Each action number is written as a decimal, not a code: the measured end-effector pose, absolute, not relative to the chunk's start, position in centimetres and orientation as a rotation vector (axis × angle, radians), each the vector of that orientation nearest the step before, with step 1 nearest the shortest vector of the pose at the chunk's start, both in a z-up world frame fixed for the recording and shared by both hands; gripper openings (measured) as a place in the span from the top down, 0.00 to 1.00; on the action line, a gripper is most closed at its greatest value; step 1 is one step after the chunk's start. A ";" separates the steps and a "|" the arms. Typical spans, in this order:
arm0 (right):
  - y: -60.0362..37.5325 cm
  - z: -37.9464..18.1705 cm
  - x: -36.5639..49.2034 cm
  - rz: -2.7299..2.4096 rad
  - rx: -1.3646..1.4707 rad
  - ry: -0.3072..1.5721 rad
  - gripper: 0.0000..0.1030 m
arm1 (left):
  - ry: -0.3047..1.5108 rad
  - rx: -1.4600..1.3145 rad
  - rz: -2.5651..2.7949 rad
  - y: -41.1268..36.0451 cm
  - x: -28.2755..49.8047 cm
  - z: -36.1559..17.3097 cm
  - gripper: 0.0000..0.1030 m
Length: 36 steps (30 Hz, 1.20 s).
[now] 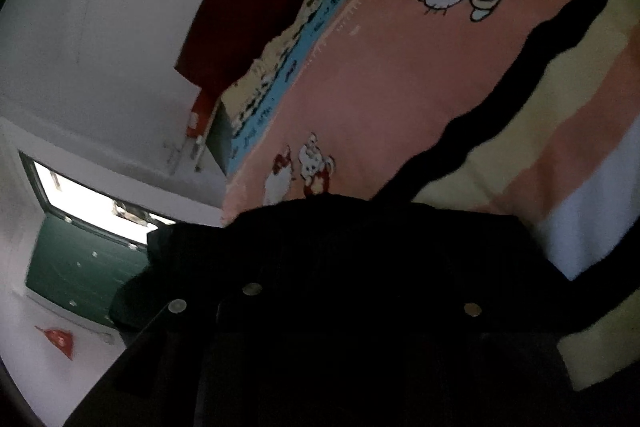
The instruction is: Fold large clothes
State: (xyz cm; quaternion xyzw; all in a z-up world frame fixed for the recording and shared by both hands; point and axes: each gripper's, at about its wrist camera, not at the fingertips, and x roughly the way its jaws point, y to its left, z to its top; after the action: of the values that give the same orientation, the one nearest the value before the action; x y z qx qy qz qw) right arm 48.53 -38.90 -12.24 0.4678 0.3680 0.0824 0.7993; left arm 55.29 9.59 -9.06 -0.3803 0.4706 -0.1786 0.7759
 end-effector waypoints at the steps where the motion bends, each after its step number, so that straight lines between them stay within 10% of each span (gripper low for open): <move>1: -39.1 -12.1 48.5 0.185 1.012 0.781 0.65 | 1.001 -0.865 -0.404 10.1 55.0 -8.6 0.54; 7: -40.3 -7.5 45.6 0.203 0.968 0.662 0.16 | 0.792 -1.038 -0.493 14.5 51.5 -3.1 0.37; 17: -32.4 1.0 42.1 0.297 0.504 0.648 0.18 | 0.846 -0.441 -0.419 7.4 46.8 2.9 0.37; 36: -25.8 -11.2 56.4 0.178 0.094 0.988 0.22 | 1.065 0.019 -0.273 -7.9 60.8 -11.3 0.31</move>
State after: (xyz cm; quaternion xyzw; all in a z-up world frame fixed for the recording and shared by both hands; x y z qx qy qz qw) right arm 56.42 -25.77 -11.16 0.0452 0.4734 0.0851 0.8755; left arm 60.76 -7.86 -11.31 0.0092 0.5060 -0.1295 0.8527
